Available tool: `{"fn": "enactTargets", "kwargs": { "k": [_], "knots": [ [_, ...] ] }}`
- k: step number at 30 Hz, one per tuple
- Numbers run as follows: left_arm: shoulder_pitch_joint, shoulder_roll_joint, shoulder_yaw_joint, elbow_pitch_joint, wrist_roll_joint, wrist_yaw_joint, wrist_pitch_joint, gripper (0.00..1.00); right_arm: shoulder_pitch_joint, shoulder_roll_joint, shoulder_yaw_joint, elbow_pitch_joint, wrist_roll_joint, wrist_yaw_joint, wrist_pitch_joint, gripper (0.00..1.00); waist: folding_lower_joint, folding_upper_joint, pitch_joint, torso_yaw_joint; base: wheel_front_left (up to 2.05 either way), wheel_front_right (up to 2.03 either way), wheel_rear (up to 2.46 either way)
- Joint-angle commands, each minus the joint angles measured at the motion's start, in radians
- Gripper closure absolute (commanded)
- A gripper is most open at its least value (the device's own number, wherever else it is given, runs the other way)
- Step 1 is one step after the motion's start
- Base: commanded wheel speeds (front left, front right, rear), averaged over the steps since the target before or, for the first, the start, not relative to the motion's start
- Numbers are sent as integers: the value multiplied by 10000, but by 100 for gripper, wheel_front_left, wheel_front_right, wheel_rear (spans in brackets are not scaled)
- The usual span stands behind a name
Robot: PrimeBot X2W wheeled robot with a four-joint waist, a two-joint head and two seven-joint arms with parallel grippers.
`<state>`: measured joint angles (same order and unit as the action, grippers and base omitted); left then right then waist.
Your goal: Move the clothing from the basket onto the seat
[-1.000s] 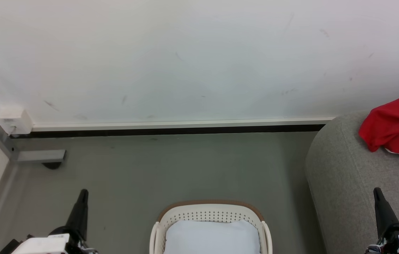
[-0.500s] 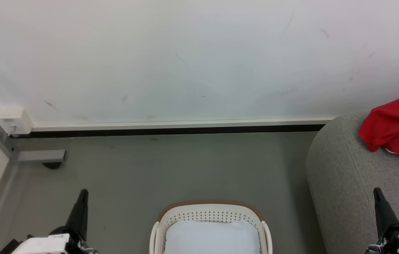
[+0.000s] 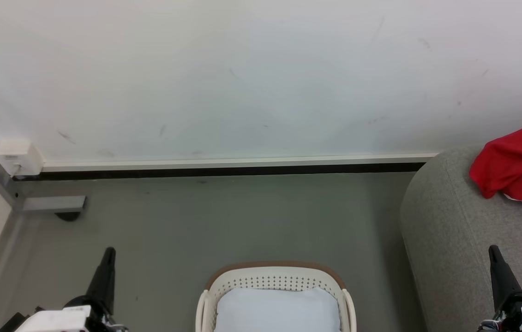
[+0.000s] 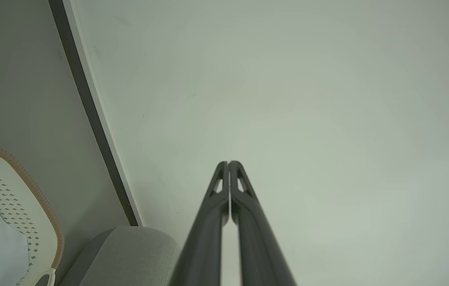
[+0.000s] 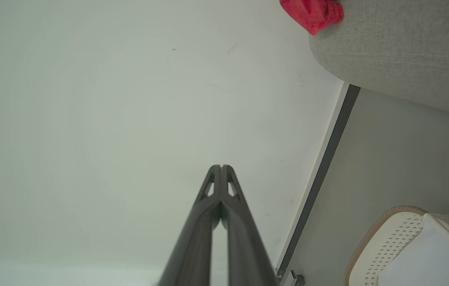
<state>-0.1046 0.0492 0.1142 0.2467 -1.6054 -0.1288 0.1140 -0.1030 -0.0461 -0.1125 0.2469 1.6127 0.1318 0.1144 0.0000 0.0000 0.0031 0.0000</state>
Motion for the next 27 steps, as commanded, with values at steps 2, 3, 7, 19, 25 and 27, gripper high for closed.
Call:
{"fn": "enactTargets", "kwargs": {
  "k": [2, 3, 7, 19, 25, 27],
  "knots": [
    [-87, 16, 22, -34, -137, -46, 39, 100, -114, -77, -38, -50, 8, -21, 28, 100, 0, 0, 0, 0, 0, 0, 0],
    [-87, 16, 22, -34, -137, -47, 39, 100, -114, -77, -38, -50, 8, -21, 28, 100, 0, 0, 0, 0, 0, 0, 0],
    [-87, 16, 21, -35, -137, -47, 39, 100, -114, -77, -38, -50, 8, -21, 27, 100, 0, 0, 0, 0, 0, 0, 0],
    [-87, 16, 21, -35, -138, -47, 39, 100, -115, -76, -38, -50, 8, -21, 27, 100, 0, 0, 0, 0, 0, 0, 0],
    [-87, 16, 21, -35, -138, -47, 38, 100, -115, -76, -38, -50, 8, -21, 27, 100, 0, 0, 0, 0, 0, 0, 0],
    [-87, 16, 21, -36, -138, -47, 38, 100, -115, -76, -38, -50, 8, -21, 27, 100, 0, 0, 0, 0, 0, 0, 0]
  ]
}}
